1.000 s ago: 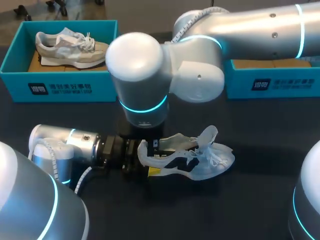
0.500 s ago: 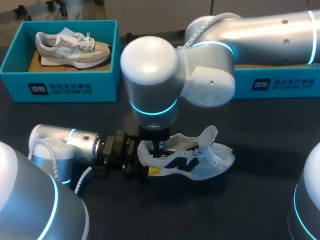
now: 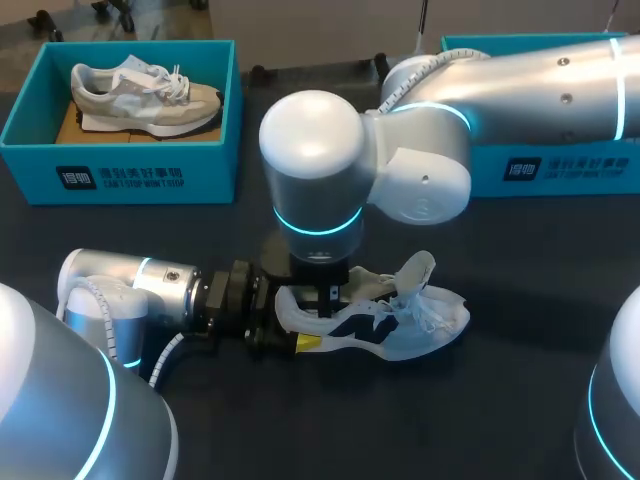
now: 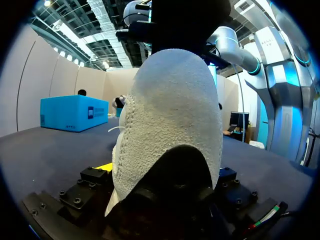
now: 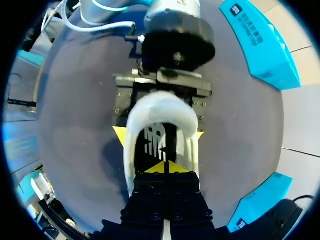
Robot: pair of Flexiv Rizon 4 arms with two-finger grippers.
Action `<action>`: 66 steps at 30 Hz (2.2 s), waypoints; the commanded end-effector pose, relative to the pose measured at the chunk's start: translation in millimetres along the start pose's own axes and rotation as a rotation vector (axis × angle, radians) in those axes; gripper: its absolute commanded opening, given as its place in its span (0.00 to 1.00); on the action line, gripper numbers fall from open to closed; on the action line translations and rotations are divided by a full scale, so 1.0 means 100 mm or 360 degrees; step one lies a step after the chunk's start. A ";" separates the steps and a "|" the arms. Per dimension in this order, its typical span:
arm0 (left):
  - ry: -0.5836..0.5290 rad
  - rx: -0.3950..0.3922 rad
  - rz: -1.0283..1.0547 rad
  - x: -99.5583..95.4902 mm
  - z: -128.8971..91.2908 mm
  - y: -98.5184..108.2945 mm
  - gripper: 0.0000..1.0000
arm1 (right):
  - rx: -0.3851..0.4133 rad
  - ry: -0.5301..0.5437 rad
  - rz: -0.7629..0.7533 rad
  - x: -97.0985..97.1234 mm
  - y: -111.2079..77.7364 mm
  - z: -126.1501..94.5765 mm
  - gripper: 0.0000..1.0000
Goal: Take the shoe out of the shoebox, open the shoe tongue, remove and reinsert the insole, then place the shoe into the shoebox
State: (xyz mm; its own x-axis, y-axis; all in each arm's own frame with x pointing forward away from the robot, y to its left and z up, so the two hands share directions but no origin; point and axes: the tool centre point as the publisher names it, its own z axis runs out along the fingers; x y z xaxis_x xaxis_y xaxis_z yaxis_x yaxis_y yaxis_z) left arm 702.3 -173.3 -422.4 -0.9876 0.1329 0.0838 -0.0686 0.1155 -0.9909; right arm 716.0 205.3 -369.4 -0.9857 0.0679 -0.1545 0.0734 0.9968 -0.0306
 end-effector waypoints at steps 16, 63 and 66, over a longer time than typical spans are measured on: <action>-0.0004 0.0001 0.0000 0.00 0.01 0.01 0.00 | 0.0052 0.0060 0.0159 0.00 -0.44 0.14 0.00; -0.0004 0.0001 0.0000 0.00 0.01 0.01 0.00 | 0.0106 0.0493 0.0123 0.44 -0.66 0.61 0.00; -0.0004 0.0001 0.0000 0.00 0.01 0.01 0.00 | 0.0081 0.0496 0.0137 0.45 -0.70 0.59 0.00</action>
State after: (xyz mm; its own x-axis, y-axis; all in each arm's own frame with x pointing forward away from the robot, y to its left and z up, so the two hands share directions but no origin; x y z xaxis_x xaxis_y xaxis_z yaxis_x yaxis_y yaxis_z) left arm 701.2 -173.4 -422.9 -0.9875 0.1338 0.0829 -0.0675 0.1155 -0.9910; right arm 689.3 144.3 -410.6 -0.9733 0.1686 0.1555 0.1551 0.9833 -0.0954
